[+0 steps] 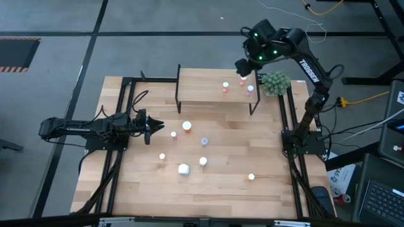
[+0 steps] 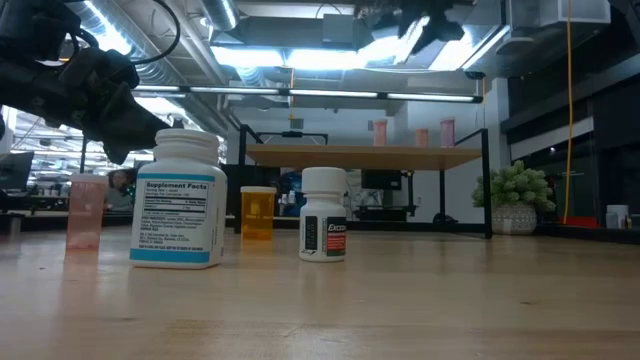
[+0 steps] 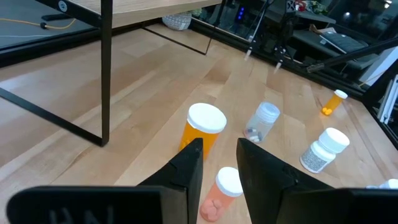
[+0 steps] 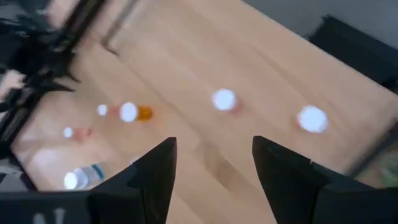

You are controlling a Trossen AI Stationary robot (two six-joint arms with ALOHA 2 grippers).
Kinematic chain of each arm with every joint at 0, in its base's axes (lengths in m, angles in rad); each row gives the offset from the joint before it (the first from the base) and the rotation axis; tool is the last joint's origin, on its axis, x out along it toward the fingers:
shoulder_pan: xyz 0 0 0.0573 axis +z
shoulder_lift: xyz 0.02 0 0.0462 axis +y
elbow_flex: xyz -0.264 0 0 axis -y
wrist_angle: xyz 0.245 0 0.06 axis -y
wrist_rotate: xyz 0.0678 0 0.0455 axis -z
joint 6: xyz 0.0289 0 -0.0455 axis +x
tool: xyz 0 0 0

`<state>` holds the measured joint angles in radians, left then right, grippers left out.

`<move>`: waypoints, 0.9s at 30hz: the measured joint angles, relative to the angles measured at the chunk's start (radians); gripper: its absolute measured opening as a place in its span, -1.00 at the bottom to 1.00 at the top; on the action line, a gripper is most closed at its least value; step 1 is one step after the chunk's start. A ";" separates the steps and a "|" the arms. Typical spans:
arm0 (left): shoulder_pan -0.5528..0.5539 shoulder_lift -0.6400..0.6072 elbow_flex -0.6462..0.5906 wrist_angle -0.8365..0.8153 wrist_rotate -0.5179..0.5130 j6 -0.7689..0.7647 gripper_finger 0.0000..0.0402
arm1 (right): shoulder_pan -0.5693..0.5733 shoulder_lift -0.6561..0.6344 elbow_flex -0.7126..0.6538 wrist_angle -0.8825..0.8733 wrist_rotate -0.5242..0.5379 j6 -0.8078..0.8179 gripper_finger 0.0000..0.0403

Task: Pick and place medicine bottles onto shelf by color
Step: Put the small yellow pill bottle on the shelf

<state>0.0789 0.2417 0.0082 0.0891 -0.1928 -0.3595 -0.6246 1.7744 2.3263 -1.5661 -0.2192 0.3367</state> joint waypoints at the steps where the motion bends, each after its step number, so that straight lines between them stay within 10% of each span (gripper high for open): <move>1: 0.000 0.000 0.000 0.000 0.000 0.000 -0.54 | 0.016 -0.008 -0.005 -0.002 -0.019 0.000 0.06; 13: 0.000 0.000 0.000 -0.003 0.000 -0.002 -0.54 | 0.353 -0.105 -0.006 -0.006 -0.085 -0.108 0.06; 27: 0.000 0.000 0.000 -0.010 0.000 -0.005 -0.54 | 0.729 -0.235 -0.008 -0.005 0.279 0.056 0.06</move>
<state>0.0788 0.2417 0.0084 0.0788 -0.1928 -0.3649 0.1041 1.5391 2.3188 -1.5711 0.0597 0.3930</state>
